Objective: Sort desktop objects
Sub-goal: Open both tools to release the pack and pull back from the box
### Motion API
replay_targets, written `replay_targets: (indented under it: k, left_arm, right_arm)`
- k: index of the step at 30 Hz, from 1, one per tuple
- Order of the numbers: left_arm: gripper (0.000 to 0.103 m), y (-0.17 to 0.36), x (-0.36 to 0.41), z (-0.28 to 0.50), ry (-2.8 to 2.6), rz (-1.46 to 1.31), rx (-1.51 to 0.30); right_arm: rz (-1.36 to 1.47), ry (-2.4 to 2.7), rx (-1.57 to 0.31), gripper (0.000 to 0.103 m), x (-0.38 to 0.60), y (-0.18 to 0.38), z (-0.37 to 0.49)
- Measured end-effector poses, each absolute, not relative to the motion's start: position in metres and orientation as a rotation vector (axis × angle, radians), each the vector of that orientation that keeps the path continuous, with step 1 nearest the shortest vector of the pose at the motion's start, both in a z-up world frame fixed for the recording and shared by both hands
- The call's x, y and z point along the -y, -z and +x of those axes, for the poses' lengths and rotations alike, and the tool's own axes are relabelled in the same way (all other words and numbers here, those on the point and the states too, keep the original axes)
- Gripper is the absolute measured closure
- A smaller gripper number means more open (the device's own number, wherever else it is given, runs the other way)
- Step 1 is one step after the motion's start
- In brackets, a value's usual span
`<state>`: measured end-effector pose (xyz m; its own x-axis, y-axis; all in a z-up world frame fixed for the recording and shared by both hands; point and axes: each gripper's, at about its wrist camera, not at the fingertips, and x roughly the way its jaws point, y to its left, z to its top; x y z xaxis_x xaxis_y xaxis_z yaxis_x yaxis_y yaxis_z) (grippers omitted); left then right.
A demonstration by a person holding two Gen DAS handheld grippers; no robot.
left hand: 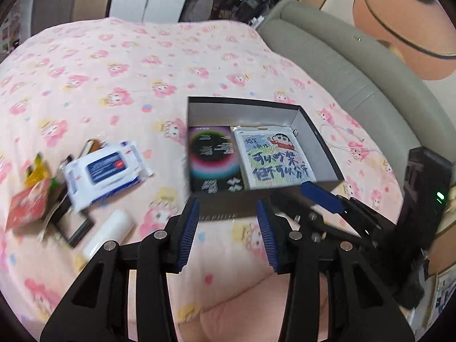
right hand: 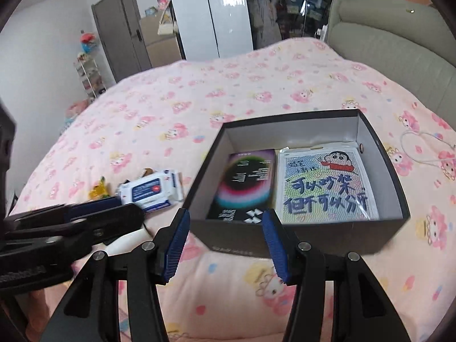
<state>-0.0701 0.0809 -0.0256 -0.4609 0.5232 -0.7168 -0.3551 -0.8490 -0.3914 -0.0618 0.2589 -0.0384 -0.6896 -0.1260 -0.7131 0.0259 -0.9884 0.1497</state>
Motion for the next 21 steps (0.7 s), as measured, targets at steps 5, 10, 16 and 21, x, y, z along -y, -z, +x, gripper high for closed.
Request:
replay_targets:
  k: [5, 10, 16, 21]
  left_arm:
    - [0.061, 0.044, -0.044, -0.034, -2.321, -1.271, 0.296]
    - [0.059, 0.059, -0.015, -0.024, -2.356, -1.338, 0.370]
    - [0.059, 0.076, 0.017, -0.031, -2.409, -1.395, 0.481]
    - [0.061, 0.092, 0.037, -0.074, -2.442, -1.465, 0.583]
  right_arm:
    - [1.176, 2.685, 0.253, 0.054, -0.232, 0.052, -0.035]
    - [1.209, 2.584, 0.196, 0.054, -0.190, 0.063, -0.031]
    - [1.241, 2.526, 0.160, 0.054, -0.159, 0.075, -0.032]
    - [1.282, 2.531, 0.071, 0.054, -0.137, 0.082, -0.056]
